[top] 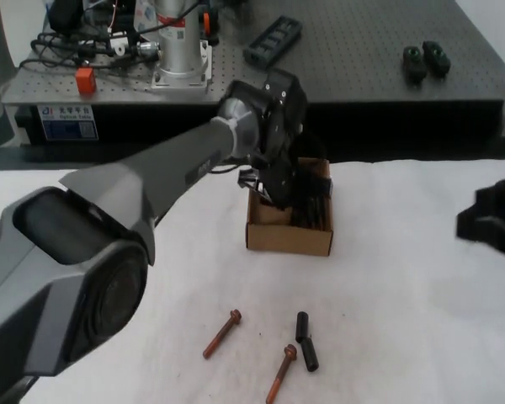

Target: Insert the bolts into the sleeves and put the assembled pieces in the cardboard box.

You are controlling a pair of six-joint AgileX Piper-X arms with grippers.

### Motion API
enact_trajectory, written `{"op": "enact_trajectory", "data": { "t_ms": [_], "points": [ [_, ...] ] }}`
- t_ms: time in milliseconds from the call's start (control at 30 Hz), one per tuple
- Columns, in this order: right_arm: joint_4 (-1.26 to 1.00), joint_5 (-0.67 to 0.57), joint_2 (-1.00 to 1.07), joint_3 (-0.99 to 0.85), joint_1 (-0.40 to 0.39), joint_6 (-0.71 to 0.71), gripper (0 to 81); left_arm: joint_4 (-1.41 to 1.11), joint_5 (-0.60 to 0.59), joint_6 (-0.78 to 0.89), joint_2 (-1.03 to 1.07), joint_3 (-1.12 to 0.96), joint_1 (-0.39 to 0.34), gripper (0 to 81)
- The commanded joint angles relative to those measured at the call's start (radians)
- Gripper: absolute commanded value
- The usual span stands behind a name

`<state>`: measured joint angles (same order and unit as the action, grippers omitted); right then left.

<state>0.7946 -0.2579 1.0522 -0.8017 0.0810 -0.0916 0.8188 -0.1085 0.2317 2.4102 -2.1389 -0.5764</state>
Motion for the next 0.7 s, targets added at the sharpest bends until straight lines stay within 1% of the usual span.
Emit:
{"op": "enact_trajectory", "data": {
  "t_ms": [0, 67, 100, 133, 200, 300, 367, 467, 633, 667],
  "points": [
    [0.000, -0.006, 0.068, -0.012, -0.049, 0.019, 36.5, 0.047, 0.048, -0.042, -0.077, -0.016, 0.015, 26.7],
    [0.000, 0.008, 0.158, -0.020, -0.116, 0.019, 36.5, 0.118, 0.179, -0.085, -0.141, -0.010, 0.031, 20.2],
    [0.000, 0.025, 0.205, -0.026, -0.158, 0.019, 36.5, 0.141, 0.232, -0.107, -0.166, -0.001, 0.038, 18.3],
    [0.000, 0.048, 0.243, -0.035, -0.201, 0.024, 36.5, 0.157, 0.261, -0.125, -0.200, 0.019, 0.047, 17.4],
    [-0.011, 0.077, 0.338, -0.060, -0.281, 0.026, 36.5, 0.161, 0.262, -0.169, -0.272, 0.090, 0.066, 17.4],
    [-0.043, 0.093, 0.460, -0.100, -0.366, 0.026, 36.5, 0.128, 0.262, -0.182, -0.393, 0.285, 0.096, 17.4],
    [-0.060, 0.107, 0.528, -0.127, -0.403, 0.026, 36.5, 0.060, 0.262, -0.173, -0.490, 0.441, 0.111, 17.4],
    [-0.079, 0.115, 0.618, -0.169, -0.445, 0.026, 36.5, -0.054, 0.259, -0.173, -0.624, 0.646, 0.114, 17.4],
    [-0.129, 0.119, 0.705, -0.197, -0.485, 0.026, 36.5, -0.158, 0.254, -0.186, -0.797, 0.877, 0.114, 17.4],
    [-0.129, 0.142, 0.717, -0.197, -0.491, 0.026, 36.3, -0.163, 0.254, -0.188, -0.822, 0.905, 0.114, 17.4]
  ]
}}
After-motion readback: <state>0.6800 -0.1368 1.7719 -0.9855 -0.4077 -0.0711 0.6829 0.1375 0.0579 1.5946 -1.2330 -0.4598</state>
